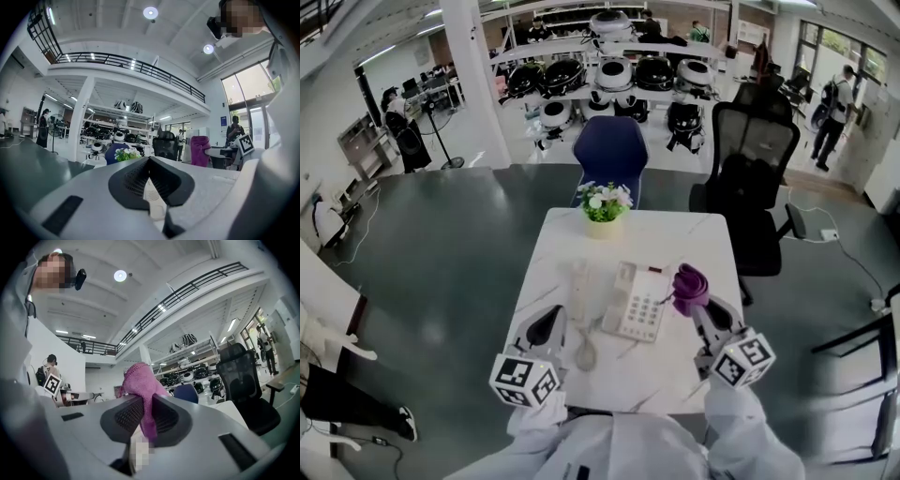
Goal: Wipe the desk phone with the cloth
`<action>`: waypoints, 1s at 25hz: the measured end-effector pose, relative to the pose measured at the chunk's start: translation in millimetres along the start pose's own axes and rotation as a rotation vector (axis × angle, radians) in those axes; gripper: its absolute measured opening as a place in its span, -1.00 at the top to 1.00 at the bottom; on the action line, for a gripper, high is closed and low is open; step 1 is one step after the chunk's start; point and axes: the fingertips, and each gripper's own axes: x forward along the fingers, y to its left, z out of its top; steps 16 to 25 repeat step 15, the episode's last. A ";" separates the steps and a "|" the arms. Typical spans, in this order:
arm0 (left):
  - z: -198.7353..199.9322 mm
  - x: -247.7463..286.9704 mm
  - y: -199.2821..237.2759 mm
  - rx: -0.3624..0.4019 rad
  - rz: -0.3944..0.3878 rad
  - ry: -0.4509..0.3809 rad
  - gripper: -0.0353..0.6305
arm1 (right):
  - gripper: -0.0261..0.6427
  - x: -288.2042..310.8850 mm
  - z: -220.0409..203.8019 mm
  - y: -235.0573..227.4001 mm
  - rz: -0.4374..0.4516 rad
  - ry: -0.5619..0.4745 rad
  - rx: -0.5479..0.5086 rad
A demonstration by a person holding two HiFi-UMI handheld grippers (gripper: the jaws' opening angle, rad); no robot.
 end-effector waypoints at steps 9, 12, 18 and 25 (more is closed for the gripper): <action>1.7 -0.8 1.7 0.005 -0.002 0.004 0.90 | 0.82 -7.5 3.5 -3.3 -0.030 -0.020 0.014; -0.1 0.8 -3.5 0.004 0.000 0.007 0.90 | 0.82 -10.6 4.5 -7.4 -0.026 -0.029 0.030; -4.5 1.7 -7.7 0.017 0.006 0.012 0.90 | 0.82 -12.6 1.5 -11.8 -0.025 -0.028 0.029; -4.5 1.7 -7.7 0.017 0.006 0.012 0.90 | 0.82 -12.6 1.5 -11.8 -0.025 -0.028 0.029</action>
